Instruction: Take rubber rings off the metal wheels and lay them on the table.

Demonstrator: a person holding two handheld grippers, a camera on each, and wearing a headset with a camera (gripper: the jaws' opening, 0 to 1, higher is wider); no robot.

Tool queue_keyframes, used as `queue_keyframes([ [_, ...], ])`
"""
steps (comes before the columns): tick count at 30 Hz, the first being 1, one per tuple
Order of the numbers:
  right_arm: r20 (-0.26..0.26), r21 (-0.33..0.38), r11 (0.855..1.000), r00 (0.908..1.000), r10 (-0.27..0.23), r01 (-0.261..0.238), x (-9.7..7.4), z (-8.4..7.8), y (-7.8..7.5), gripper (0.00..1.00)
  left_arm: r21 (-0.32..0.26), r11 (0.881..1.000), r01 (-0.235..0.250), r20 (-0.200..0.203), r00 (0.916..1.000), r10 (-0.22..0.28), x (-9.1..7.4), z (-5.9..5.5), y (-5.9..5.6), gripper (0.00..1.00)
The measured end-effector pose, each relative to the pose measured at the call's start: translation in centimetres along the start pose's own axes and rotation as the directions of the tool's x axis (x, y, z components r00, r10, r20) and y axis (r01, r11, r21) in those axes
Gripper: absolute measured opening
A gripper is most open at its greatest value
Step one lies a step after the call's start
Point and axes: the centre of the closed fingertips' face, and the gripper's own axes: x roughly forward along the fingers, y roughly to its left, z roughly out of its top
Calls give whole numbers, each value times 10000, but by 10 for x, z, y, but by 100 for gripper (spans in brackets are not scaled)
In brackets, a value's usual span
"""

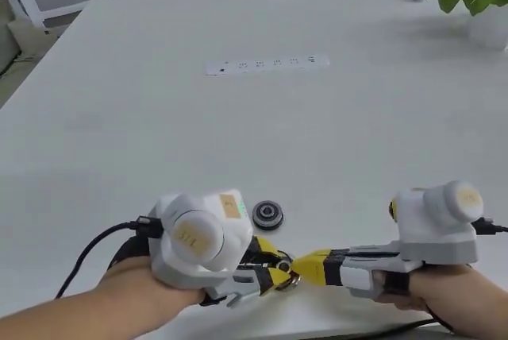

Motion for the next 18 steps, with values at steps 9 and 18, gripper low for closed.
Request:
queue_keyframes([
  [9, 77, -7, 9999, 9999, -122, 122, -1, 2, -2, 0, -279, 9995, 120, -69, 9999, -122, -3, 0, 1, 17],
  [18, 37, -32, 10000, 10000, -85, 85, -3, 4, 0, 0, -670, 9976, 163, 307, 9994, -143, -21, 10, 3, 23],
])
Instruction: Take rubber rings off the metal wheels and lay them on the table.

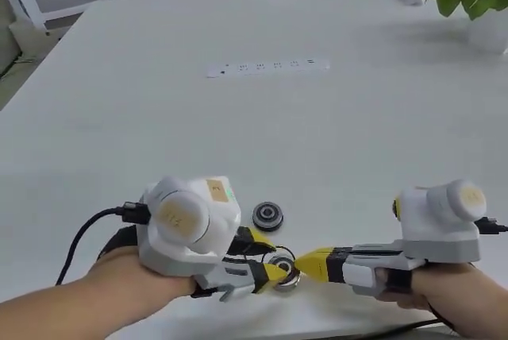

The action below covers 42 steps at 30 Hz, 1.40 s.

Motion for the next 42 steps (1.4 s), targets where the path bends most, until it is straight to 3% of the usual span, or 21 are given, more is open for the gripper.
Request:
queue_keyframes([
  [14, -23, -123, 9997, 9998, 214, -214, 1, 10, 7, 0, -569, 9981, -220, 554, 9981, 252, -37, 9, 2, 39],
  [22, -76, -376, 9988, 9995, 308, -310, 5, 18, 11, 0, -1033, 9930, -567, 928, 9935, 664, -61, 14, 7, 46],
  [31, -333, -643, 9962, 9979, 562, -582, 20, 25, 21, 0, -1578, 9824, -997, 971, 9885, 1159, -82, 2, 15, 53],
  [42, -838, -978, 9911, 9931, 822, -903, 38, 29, 32, 0, -1962, 9716, -1320, 985, 9832, 1535, -96, -8, 18, 59],
])
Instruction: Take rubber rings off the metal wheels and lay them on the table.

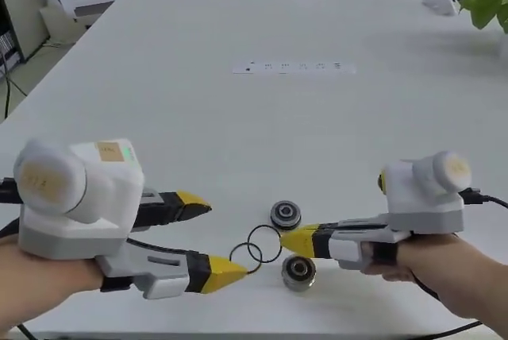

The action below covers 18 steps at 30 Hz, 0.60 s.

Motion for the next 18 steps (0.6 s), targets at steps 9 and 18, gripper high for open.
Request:
queue_keyframes([
  [9, -412, -219, 9997, 9991, 63, -72, 11, 2, -9, 0, -168, 9994, -316, -8, 9995, 315, -9, -5, 7, 63],
  [18, -823, -214, 9997, 9966, 59, -77, 20, -5, -16, 0, -171, 9983, -552, -45, 9985, 552, -14, -10, 11, 67],
])
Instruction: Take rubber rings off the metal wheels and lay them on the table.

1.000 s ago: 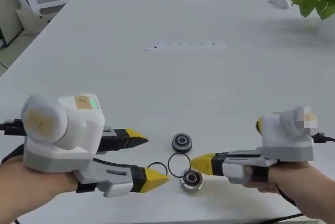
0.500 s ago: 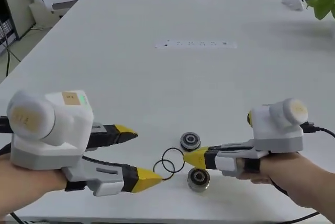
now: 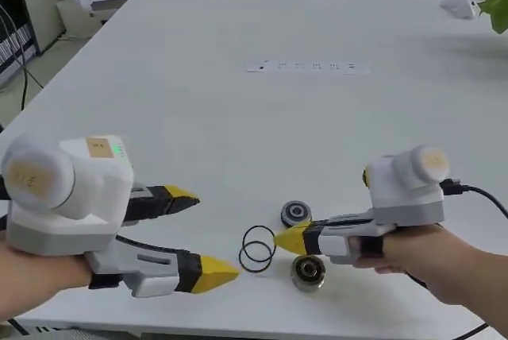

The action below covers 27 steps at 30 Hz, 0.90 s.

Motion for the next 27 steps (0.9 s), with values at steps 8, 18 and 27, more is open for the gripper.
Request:
queue_keyframes([
  [8, -259, 96, 10000, 9997, -9, 12, 8, -4, -2, 0, 46, 10000, -88, -72, 9999, 88, -3, -3, 2, 68],
  [18, -614, 137, 9994, 9976, -310, 319, 10, -14, -9, 0, -58, 9999, -102, -144, 9998, 101, -4, -6, 3, 67],
  [27, -681, -132, 9986, 9964, -511, 503, 12, -16, -11, 0, -95, 9999, -71, -229, 9997, 69, -2, -9, 4, 67],
])
